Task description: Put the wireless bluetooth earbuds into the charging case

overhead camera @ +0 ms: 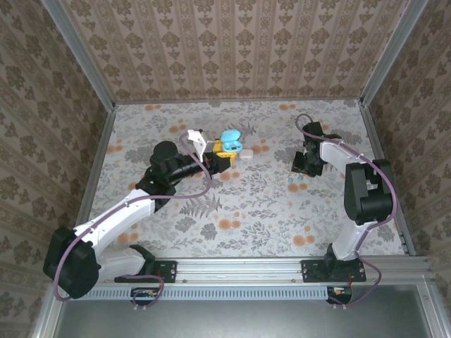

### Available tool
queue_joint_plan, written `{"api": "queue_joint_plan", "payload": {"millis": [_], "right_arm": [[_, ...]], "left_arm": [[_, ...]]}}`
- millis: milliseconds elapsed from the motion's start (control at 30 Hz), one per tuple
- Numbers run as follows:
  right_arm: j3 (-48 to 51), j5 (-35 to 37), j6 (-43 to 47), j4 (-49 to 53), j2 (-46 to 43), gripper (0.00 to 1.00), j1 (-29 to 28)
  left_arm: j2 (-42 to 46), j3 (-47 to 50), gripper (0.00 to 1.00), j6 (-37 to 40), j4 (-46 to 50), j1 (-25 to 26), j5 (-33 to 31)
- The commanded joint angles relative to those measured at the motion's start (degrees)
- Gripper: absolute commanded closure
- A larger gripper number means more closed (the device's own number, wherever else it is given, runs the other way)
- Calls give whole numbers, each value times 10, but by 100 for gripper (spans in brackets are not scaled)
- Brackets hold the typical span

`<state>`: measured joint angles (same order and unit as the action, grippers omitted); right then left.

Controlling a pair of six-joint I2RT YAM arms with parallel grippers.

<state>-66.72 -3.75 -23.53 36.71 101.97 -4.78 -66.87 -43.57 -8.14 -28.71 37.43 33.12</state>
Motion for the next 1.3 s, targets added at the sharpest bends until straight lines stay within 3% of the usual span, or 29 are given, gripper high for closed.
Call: {"api": "queue_joint_plan", "payload": {"millis": [0, 700, 1267], "right_arm": [[-9, 12, 18, 26, 17, 64, 1], [-5, 3, 44, 33, 43, 71, -2], [108, 22, -24, 62, -78, 73, -71]], "left_arm": [[10, -21, 73, 6, -6, 2, 0], [12, -21, 73, 6, 1, 2, -3], [23, -14, 73, 8, 6, 2, -20]]}}
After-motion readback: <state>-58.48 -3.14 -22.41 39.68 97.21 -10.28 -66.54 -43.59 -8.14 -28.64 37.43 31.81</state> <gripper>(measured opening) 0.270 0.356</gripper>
